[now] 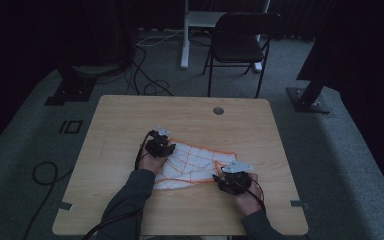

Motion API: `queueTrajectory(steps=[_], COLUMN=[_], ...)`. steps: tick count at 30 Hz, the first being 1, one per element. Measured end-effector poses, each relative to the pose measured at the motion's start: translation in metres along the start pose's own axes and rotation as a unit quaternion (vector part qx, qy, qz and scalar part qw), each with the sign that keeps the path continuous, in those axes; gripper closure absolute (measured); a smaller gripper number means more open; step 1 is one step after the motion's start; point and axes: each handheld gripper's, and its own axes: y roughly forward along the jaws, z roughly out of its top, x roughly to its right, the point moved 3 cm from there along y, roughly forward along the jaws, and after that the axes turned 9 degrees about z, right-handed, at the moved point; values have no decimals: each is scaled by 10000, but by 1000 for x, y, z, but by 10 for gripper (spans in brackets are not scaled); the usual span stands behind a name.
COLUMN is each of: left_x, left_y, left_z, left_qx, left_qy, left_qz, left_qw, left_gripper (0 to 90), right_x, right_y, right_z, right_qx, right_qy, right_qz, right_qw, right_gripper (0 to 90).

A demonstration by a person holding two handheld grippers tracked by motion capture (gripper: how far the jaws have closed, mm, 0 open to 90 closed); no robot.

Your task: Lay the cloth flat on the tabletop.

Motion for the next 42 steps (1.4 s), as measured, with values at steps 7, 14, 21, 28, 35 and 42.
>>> queueTrajectory(steps=[7, 14, 21, 28, 35, 42], left_x=[2, 4, -10, -28, -45, -55], left_y=[5, 5, 5, 3, 0, -1], left_z=[3, 4, 1, -3, -8, -11], left_qx=[-69, -67, -49, -67, -96, -113], left_qy=[-133, -48, -252, -481, -653, -757], left_qz=[91, 44, 217, 354, 473, 548], left_qw=[9998, 10000, 9994, 9982, 9967, 9956], left_gripper=[681, 876, 879, 879, 876, 872], right_x=[4, 8, 7, 7, 5, 10], right_y=[7, 17, 14, 13, 6, -2], right_z=[5, 11, 13, 12, 8, -2], right_qx=[5, -88, -132, -131, -126, -143], right_qy=[76, 119, -25, -42, -61, 70], right_qz=[93, 117, 68, 72, 91, 103], right_qw=[9999, 9998, 9999, 9999, 9999, 9998], right_gripper=[538, 684, 876, 882, 882, 882])
